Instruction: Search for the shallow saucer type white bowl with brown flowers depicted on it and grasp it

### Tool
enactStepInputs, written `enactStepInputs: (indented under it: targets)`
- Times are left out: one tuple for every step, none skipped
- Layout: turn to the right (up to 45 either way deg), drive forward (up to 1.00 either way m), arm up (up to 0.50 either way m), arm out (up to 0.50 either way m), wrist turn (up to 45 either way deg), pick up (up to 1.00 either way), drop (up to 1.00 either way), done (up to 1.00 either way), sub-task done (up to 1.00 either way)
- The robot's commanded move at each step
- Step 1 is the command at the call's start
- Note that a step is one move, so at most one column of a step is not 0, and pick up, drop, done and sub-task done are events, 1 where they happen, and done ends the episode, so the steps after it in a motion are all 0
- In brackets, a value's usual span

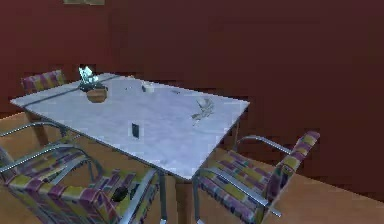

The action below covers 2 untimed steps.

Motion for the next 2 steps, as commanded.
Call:
enactStepInputs:
  targets:
    - [45.0,0.0,0.0,0.0,0.0,0.0,0.0,0.0,0.0]
    - [30.0,0.0,0.0,0.0,0.0,0.0,0.0,0.0,0.0]
